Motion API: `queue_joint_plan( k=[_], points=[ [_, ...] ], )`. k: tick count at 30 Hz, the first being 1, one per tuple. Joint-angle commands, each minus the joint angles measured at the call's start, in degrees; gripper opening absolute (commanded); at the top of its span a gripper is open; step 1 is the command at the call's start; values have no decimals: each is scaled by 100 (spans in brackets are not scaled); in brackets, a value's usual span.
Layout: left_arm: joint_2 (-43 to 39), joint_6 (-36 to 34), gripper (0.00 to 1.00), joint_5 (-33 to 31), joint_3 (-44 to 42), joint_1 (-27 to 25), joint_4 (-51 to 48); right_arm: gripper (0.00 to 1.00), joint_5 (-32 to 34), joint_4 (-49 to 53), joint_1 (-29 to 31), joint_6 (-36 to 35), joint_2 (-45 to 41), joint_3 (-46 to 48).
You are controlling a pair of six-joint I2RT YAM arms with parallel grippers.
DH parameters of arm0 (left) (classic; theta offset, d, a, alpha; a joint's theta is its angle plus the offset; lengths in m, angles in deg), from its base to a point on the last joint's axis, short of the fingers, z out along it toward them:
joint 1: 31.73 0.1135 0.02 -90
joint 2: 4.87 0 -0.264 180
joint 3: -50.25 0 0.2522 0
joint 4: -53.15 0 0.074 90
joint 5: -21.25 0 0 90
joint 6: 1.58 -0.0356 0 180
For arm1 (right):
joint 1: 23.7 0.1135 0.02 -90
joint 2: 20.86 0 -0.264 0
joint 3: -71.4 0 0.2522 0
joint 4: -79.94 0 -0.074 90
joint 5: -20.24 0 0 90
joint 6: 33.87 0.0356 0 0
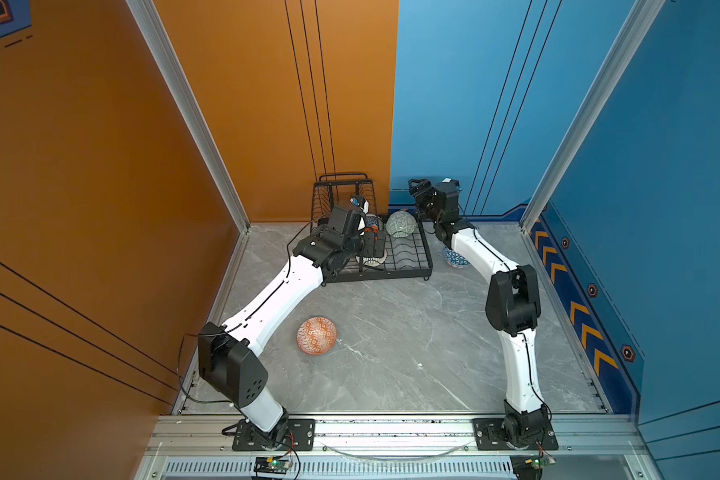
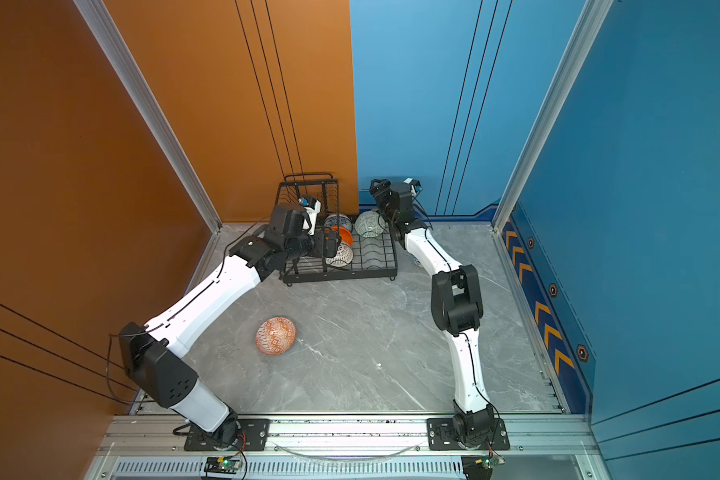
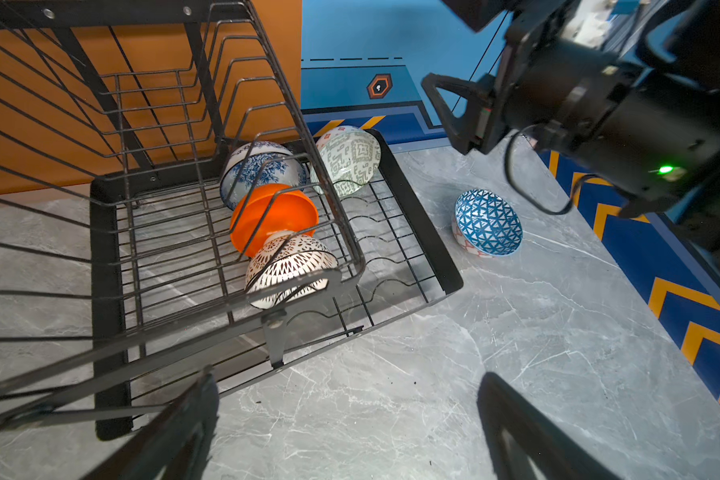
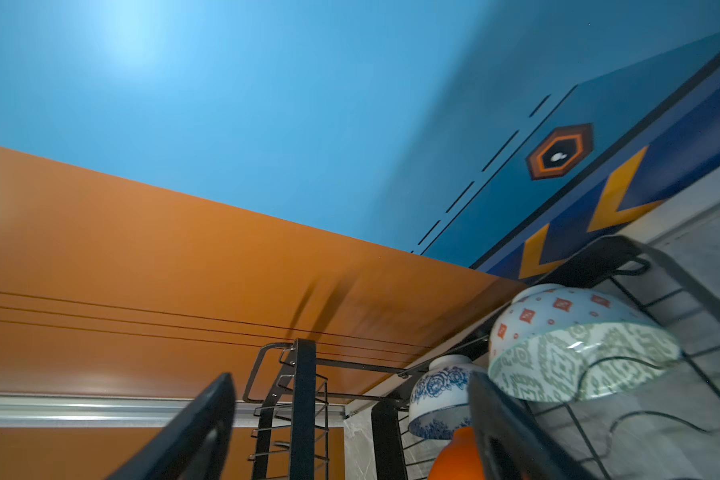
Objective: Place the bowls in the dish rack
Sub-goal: 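Open the right gripper and withdraw it from the green-patterned bowl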
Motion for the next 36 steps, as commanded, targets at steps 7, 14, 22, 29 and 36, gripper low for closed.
queue_joint_plan(
  k=[7,14,22,29,36],
  points=[
    [417,174,98,-255,505,-213,269,100,-266,3143,-476,-1869,-628,162],
    [580,175,98,-235,568,-395,291,100,-784,4057,-316,-2557,-500,259],
    [557,192,98,-240,496,-439,301,85,-546,4171,-85,-2772,-419,626],
    [394,200,98,-241,231,-450,319,72,-154,4396,-25,-2949,-292,588],
    [373,201,98,-220,174,-437,334,60,3,4685,-43,-3123,-64,553]
  ],
)
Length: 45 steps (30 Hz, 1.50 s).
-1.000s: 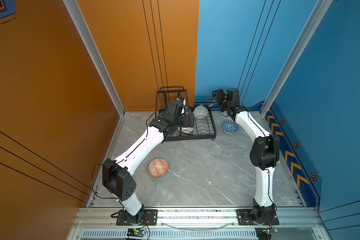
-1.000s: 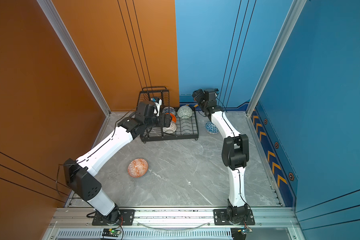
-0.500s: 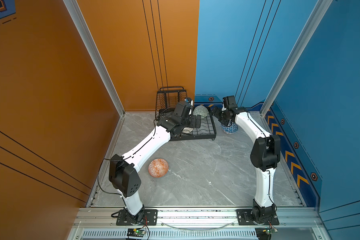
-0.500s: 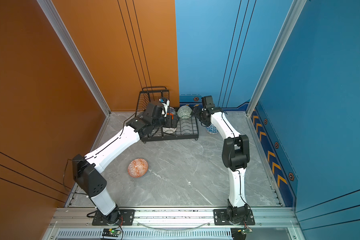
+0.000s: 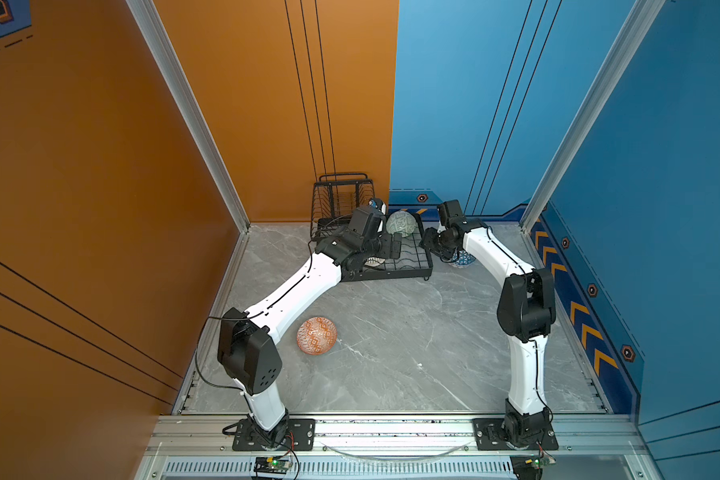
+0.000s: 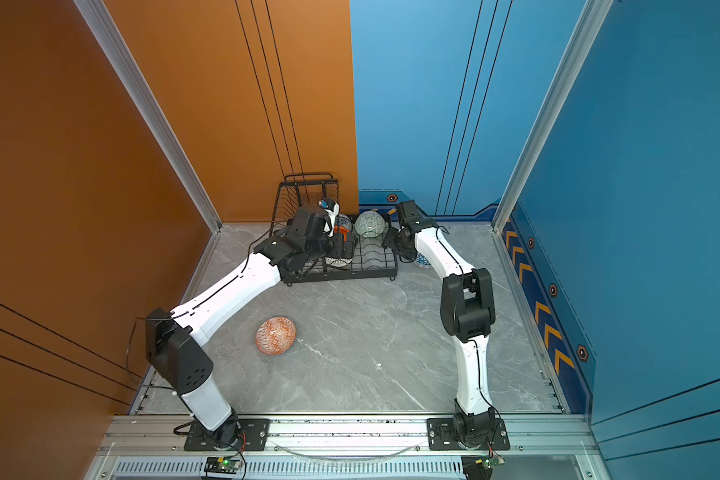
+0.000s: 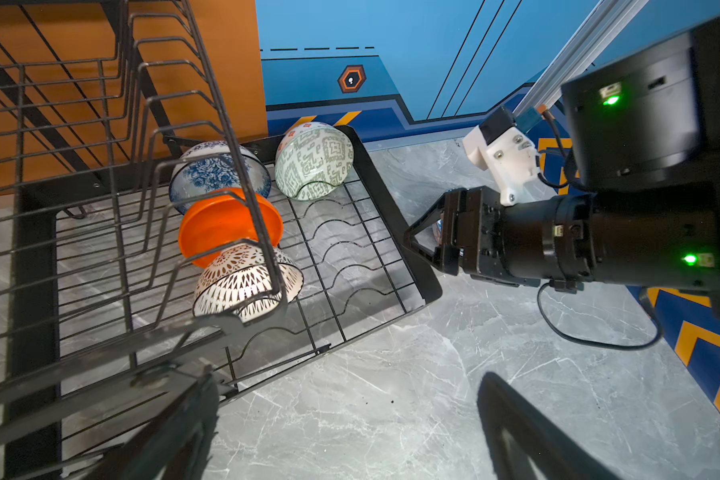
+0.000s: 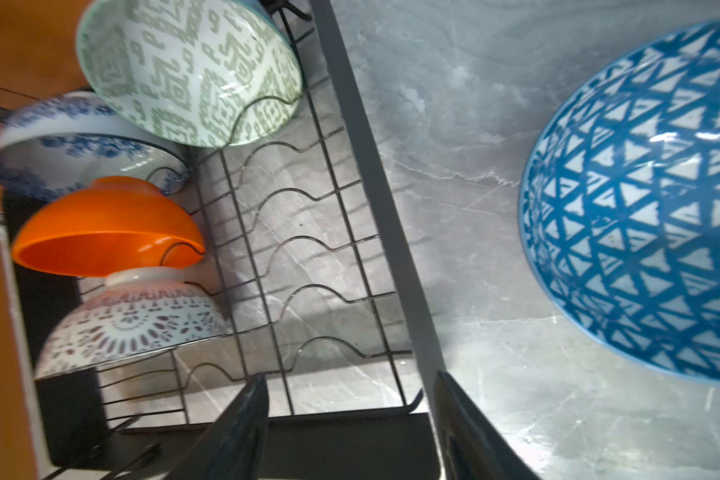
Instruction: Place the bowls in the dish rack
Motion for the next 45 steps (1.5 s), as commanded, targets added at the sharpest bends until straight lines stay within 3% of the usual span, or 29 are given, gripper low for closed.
queue_joint_plan(
  k=[1,27,45],
  points=[
    [-175,54,98,-49,-63,-35,52,58,280,378,2,-222,202,-11],
    [-271,50,98,-50,-177,17,65,1,260,730,54,-417,597,-282],
    [-406,108,98,-31,-360,17,81,0,390,798,377,-225,-53,642]
  ],
)
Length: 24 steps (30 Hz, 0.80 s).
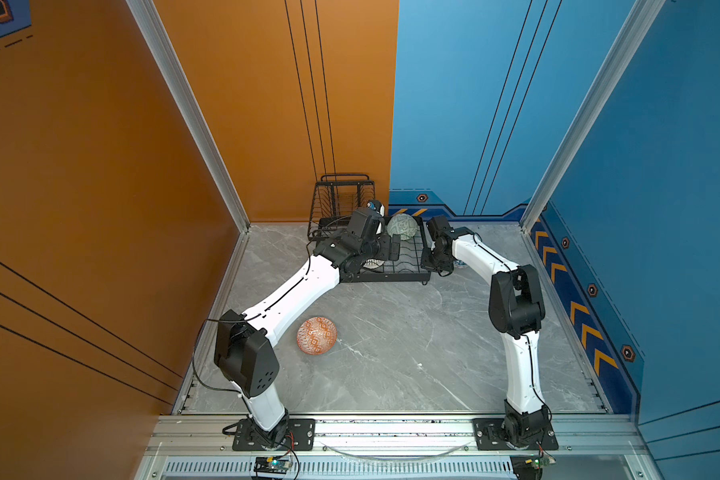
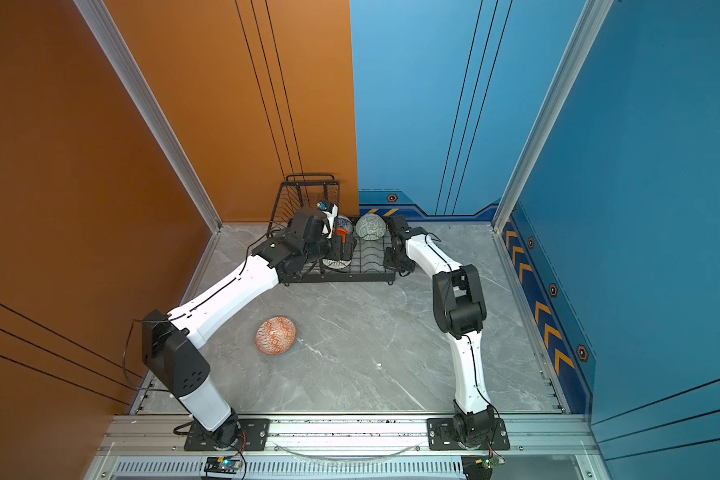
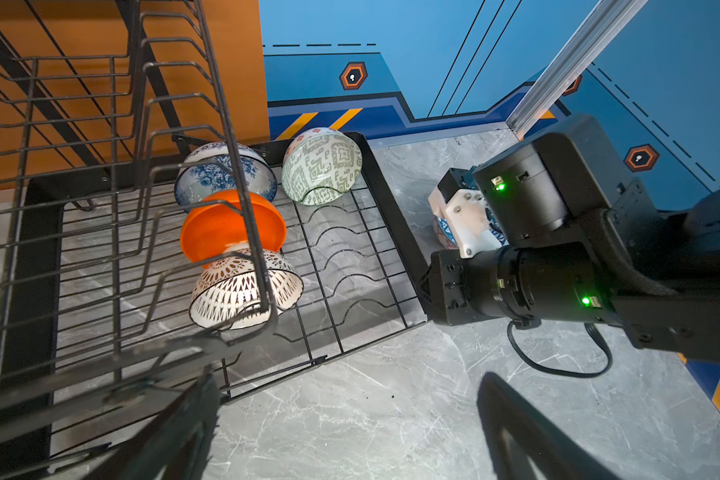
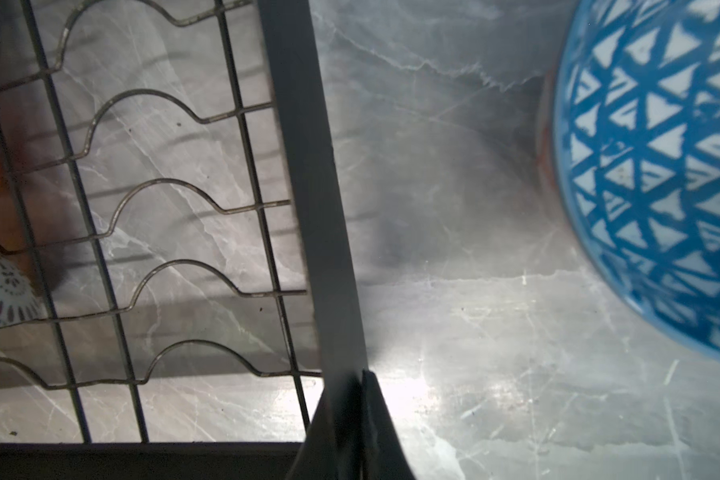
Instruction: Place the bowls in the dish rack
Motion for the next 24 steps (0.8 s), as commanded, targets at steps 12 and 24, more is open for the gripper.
queue_joint_plan(
  k=[12,24],
  points=[
    [-422,67,98,-34,-266,18,-1,4,-368,413,-74,760,-215,51],
    [-483,33,98,-91,-231,3,-7,35,-227,465,-72,590,-369,-168]
  ],
)
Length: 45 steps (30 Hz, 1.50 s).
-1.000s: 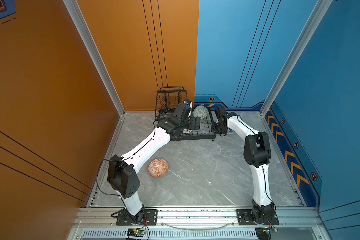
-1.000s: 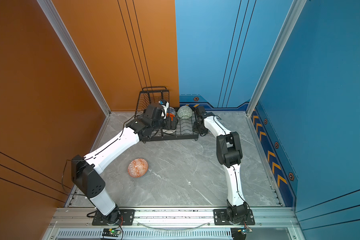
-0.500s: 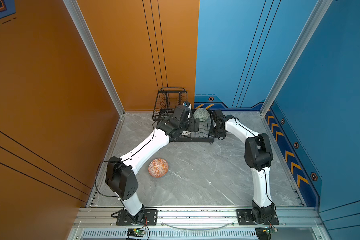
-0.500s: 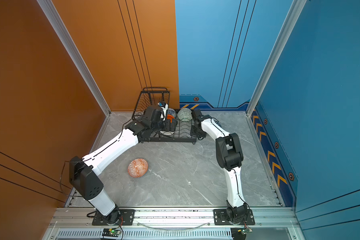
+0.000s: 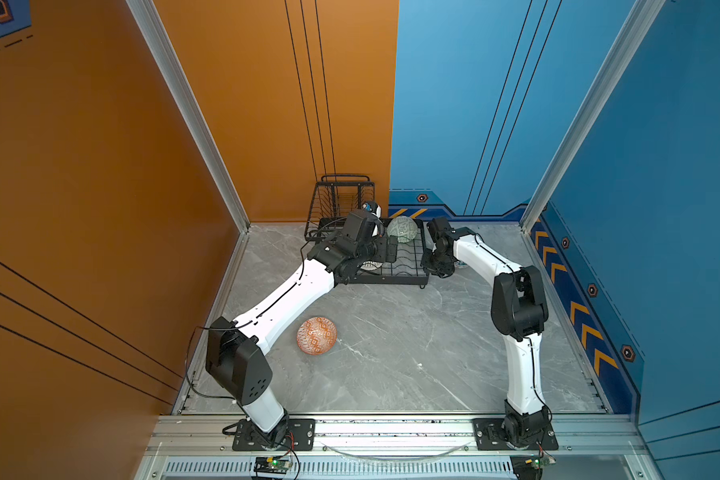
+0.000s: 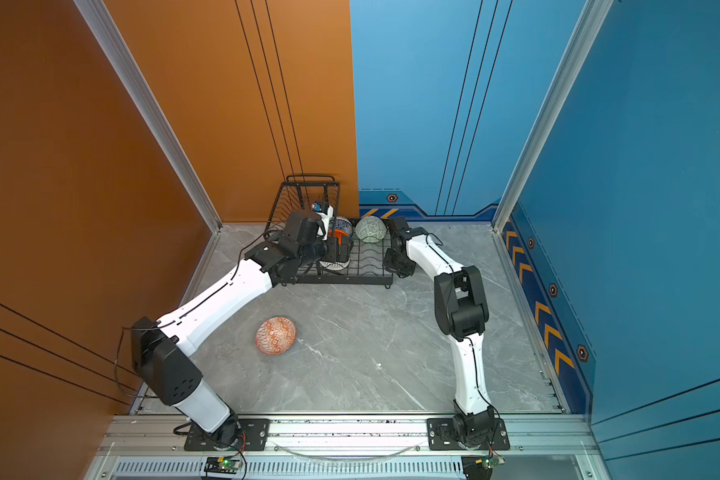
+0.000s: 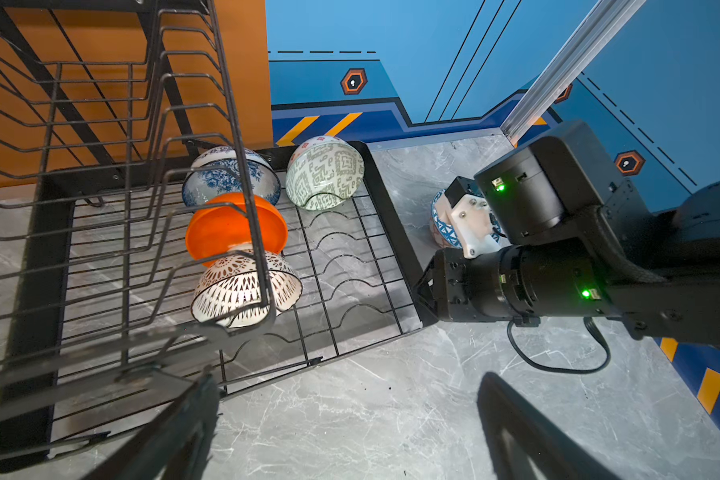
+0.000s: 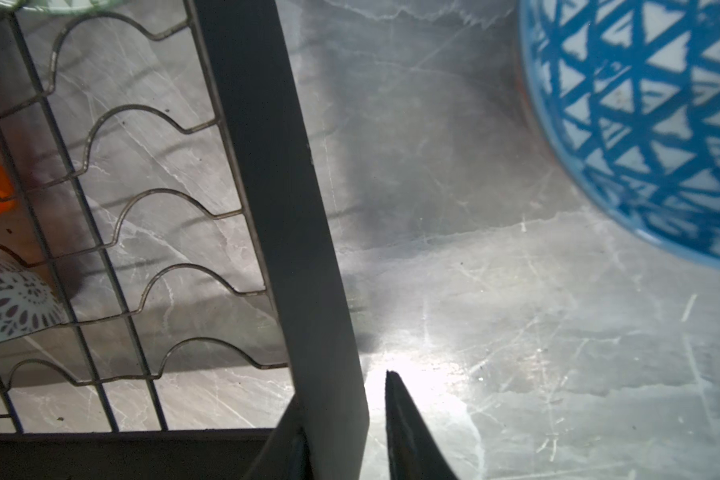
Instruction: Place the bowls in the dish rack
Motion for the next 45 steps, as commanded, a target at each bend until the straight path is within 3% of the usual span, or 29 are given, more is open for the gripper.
queue_joint_plan(
  k=[1,5,15,24,28,30,37,45],
  points=[
    [-195,-26,98,-114,-44,1,-6,38,7,237,-13,16,-294,-179],
    [-293,-63,98,-225,-101,2,-18,48,25,246,-12,-20,-470,-157],
    [-712,31,98,-529,-553,41,-66,60,-245,248,244,-37,-1178,271],
    [-1454,1075,98,-620,-1462,493,-284,73,-440,50,743,90,-1553,927],
    [-1915,1676,98,-657,-1983,779,-452,86,-328,3,909,111,-1714,992],
    [-2123,1962,98,-638,-2242,923,-536,99,-267,10,985,145,-1770,1000],
    [-2689,2985,98,-470,-2984,1492,-1076,100,-39,9,1096,390,-2015,1145],
    [-3150,3724,98,15,-3817,1927,-1261,100,727,174,1277,701,-2359,1242]
  ],
)
